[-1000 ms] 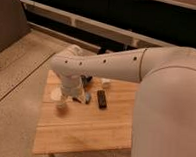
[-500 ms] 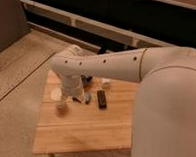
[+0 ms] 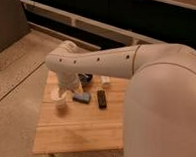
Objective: Pick up the ceramic bowl
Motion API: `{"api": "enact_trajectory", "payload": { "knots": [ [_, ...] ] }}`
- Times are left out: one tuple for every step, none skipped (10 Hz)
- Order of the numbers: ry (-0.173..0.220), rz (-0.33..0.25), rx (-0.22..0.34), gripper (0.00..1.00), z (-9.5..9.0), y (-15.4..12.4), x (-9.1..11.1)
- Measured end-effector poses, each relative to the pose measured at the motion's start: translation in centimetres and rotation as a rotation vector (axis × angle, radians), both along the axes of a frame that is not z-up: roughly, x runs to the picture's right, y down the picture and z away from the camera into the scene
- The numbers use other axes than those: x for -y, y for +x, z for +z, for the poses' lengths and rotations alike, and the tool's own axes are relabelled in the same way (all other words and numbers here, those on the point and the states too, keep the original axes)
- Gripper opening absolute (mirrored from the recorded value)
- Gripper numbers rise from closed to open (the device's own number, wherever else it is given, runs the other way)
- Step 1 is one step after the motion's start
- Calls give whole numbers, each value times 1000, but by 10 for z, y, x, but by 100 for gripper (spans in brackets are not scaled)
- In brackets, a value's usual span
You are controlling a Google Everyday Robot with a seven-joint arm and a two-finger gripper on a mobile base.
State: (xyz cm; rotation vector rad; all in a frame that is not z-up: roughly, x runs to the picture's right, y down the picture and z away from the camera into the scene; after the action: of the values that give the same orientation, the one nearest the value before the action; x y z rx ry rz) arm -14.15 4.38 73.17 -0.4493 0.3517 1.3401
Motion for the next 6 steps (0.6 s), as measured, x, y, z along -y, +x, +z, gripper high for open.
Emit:
{"api": "enact_trajectory", "payload": {
  "knots": [
    [37,-30,35,65,6,-9,13],
    [82,-60,101,65,15,-19,30],
    [100,-64,151,65,17,-23,37],
    [115,-52,196,65,18,-24,42],
    [135,-38,242,65,19,-24,49],
    [138,-32,258,65,18,-26,50]
  ]
}}
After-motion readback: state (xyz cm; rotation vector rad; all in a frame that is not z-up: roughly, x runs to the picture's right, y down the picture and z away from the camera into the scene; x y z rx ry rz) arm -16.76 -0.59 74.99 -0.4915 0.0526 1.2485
